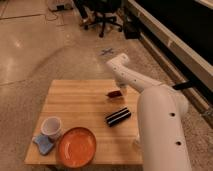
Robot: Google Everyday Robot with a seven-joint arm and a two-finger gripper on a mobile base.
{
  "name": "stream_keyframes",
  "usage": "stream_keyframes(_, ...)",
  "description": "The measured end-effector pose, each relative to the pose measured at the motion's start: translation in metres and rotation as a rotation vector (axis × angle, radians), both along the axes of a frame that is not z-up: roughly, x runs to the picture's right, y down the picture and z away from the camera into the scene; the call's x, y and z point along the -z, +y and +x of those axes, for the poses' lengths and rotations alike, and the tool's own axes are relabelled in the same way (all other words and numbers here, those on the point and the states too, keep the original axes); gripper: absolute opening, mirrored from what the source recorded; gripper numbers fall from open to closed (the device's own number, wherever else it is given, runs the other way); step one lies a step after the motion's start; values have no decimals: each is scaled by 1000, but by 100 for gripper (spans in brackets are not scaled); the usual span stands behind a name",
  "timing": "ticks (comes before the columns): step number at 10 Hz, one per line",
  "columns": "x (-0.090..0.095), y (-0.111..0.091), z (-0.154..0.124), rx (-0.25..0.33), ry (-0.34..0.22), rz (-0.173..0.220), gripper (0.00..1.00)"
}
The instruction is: Drag the pepper across the table
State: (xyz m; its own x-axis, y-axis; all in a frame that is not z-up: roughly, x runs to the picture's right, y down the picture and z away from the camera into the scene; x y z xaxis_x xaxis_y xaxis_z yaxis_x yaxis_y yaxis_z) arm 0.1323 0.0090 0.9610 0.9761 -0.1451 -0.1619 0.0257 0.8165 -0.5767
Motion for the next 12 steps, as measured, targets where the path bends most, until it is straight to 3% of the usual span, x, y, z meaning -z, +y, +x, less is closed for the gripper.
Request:
stream_keyframes(4, -14, 1, 34, -8, 47, -15, 0)
stream_keyframes(7, -17, -8, 50, -27, 38, -13, 1)
stream_keyframes(8, -17, -10, 53, -28, 21, -16, 5)
stream_keyframes(10, -13, -9, 59, -19, -47, -46, 26)
stream_keyframes(12, -10, -4, 63, -7, -93, -74, 32)
